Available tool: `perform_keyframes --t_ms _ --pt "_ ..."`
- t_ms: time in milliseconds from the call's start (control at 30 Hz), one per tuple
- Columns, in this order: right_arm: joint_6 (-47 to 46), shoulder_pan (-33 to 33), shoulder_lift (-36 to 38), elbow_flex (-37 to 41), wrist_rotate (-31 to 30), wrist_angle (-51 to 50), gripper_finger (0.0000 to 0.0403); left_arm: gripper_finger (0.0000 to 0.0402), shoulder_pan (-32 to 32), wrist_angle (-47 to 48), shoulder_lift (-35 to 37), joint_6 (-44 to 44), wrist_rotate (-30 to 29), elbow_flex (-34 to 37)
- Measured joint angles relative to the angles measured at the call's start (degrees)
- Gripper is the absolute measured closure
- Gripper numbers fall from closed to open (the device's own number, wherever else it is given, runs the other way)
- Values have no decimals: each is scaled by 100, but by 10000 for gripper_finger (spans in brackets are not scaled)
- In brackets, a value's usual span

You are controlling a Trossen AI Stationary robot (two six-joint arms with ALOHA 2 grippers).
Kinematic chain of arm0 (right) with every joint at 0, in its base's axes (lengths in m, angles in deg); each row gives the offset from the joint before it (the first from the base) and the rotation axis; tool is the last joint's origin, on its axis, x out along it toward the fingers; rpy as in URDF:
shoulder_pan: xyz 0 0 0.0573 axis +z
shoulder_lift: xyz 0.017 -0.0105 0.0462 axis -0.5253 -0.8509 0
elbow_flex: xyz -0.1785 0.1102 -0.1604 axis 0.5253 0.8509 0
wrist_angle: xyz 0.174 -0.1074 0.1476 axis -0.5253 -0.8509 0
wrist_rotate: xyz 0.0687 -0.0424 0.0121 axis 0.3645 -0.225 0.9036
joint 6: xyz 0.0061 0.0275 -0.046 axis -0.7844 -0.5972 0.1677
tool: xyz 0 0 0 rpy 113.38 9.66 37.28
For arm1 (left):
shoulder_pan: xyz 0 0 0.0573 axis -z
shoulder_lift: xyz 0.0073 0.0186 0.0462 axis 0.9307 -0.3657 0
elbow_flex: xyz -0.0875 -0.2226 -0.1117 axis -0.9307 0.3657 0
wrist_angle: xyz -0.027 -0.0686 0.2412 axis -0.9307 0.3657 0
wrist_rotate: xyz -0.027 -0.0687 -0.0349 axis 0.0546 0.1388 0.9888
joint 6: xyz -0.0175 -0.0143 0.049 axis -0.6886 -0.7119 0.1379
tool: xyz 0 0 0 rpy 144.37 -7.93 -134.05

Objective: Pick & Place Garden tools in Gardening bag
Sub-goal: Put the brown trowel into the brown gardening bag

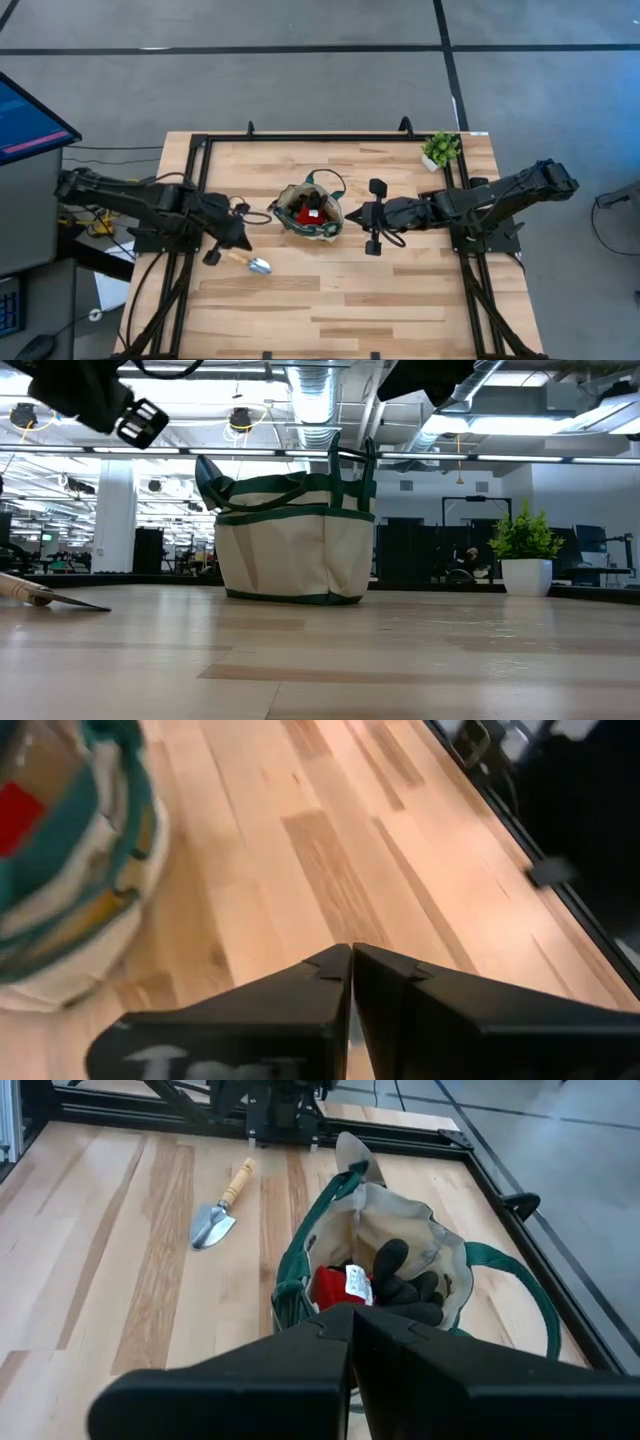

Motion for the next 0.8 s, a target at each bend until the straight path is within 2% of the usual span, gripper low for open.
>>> perform_keyframes --t_ms 300,433,567,733,800 --pt "-22 39 0 0 2 -31 403 399 177 71 -371 -407 -41 1" --pt "-22 39 0 0 2 -34 403 395 177 95 -593 -408 -587 -1" --pt "-24 39 0 0 2 -66 403 380 177 523 -770 -411 -923 3" --pt "-26 39 0 0 4 -140 403 365 177 486 -916 -451 -952 4" --pt "-33 39 0 0 4 -158 403 361 177 483 -956 -851 -910 6"
